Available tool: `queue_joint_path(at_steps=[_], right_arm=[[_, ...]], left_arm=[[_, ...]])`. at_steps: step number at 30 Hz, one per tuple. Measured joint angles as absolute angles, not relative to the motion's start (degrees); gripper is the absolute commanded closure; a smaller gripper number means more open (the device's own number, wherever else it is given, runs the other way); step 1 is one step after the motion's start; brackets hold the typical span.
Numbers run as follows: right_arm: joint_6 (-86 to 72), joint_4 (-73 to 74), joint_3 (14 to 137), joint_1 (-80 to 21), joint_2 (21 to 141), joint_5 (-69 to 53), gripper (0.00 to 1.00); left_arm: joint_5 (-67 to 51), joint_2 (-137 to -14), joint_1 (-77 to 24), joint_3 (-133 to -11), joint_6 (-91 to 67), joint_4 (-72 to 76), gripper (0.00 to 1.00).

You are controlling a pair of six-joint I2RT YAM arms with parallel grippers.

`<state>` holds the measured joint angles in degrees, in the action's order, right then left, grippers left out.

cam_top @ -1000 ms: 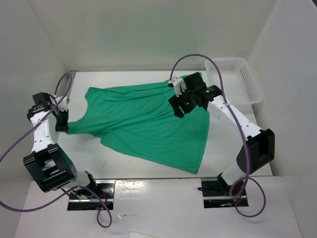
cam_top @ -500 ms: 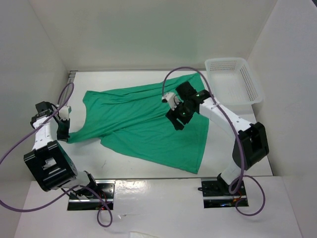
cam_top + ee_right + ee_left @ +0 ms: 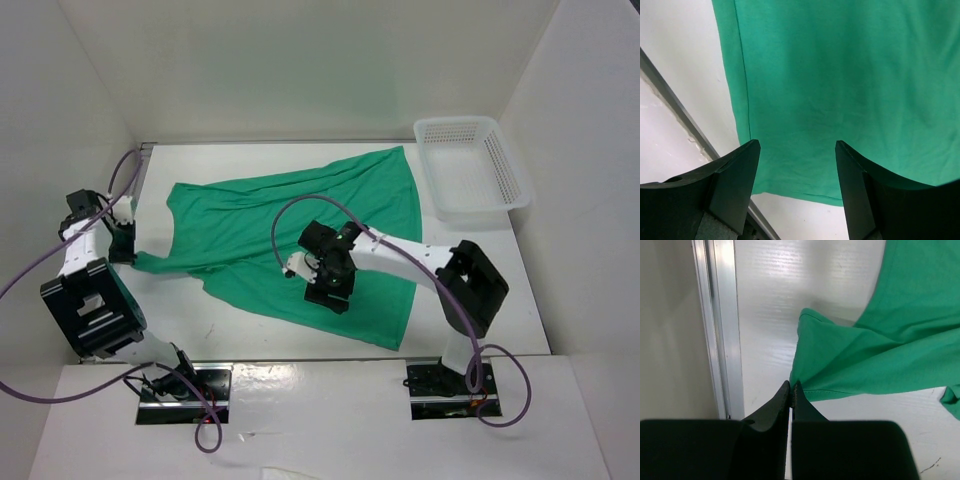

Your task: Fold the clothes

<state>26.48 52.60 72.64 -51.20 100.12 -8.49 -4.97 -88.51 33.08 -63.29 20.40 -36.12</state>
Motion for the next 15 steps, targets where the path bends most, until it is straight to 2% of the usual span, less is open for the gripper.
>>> queue_joint_path(at_steps=[8, 15], right_arm=[[26.5, 51.7, 67.7, -54.7, 105.3, -5.8, 0.33], [26.5, 51.8, 66.3, -55.7, 105.2, -5.0, 0.33]], left_arm=[[-5.4, -91.8, 33.1, -64.4, 19.2, -34.4, 1.0], [-5.7, -91.9, 33.1, -64.4, 19.2, -34.2, 1.0]])
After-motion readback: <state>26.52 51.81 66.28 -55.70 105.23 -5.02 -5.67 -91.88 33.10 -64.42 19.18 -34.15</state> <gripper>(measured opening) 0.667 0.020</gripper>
